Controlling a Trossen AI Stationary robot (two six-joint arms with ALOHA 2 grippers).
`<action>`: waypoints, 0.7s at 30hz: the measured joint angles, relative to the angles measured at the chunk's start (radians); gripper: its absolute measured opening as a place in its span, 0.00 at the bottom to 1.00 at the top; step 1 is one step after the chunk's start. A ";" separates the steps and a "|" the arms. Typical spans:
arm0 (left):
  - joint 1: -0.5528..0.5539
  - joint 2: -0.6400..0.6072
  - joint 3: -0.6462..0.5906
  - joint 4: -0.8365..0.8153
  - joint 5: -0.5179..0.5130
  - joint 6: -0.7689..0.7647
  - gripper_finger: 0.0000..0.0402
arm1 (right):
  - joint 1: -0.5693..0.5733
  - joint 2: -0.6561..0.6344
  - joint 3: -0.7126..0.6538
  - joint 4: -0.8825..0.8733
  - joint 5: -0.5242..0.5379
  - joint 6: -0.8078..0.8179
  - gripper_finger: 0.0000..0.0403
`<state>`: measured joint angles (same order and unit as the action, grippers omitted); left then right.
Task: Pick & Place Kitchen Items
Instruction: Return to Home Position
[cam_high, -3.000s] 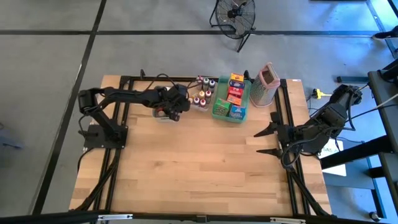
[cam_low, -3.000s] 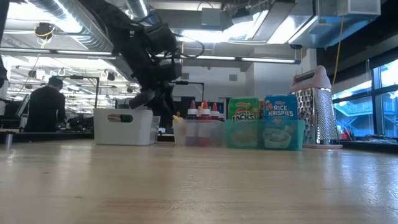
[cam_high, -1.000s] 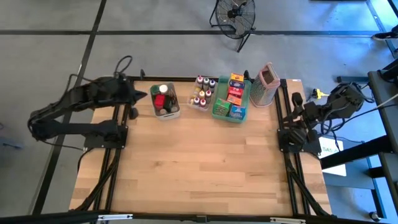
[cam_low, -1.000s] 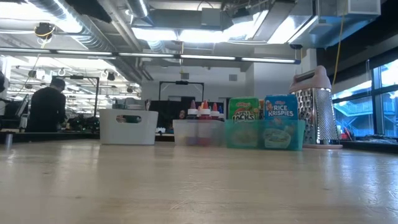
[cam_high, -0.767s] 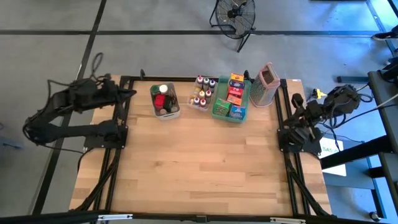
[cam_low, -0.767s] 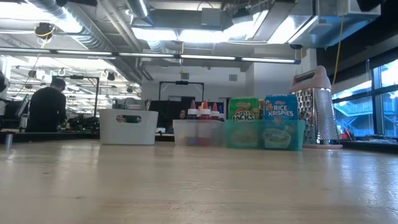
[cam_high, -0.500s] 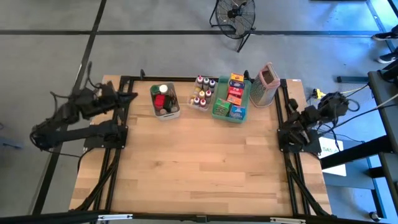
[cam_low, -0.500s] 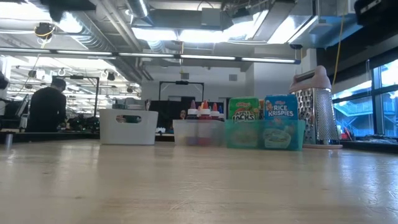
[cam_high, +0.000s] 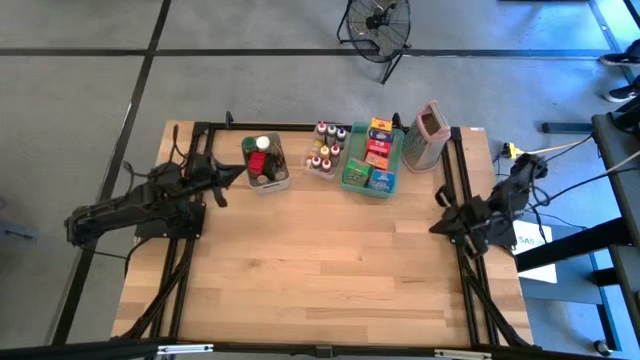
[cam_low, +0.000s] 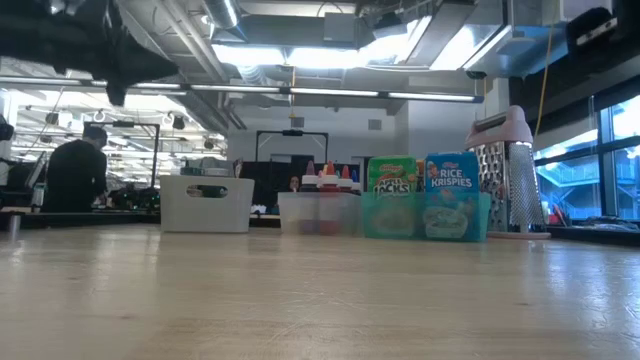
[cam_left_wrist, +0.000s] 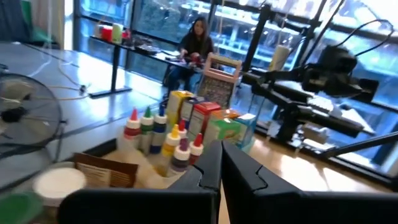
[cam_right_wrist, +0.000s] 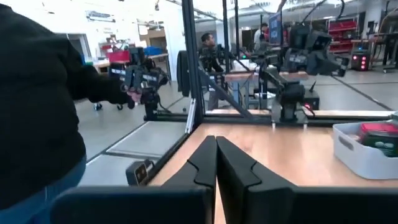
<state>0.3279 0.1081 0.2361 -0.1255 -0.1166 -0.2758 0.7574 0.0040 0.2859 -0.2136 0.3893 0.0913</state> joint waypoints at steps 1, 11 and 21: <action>0.000 0.001 -0.027 0.038 0.010 -0.009 0.00 | 0.000 0.000 -0.018 0.028 0.000 0.003 0.02; 0.000 0.000 -0.227 0.285 0.064 -0.029 0.00 | 0.000 0.000 -0.213 0.236 0.000 0.096 0.02; 0.000 0.023 -0.227 0.144 0.061 -0.044 0.00 | -0.006 0.002 -0.278 0.281 0.034 0.129 0.02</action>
<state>0.3279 0.1315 0.0090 0.0185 -0.0557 -0.3195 0.7517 0.0055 0.0082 0.0676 0.4232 0.2203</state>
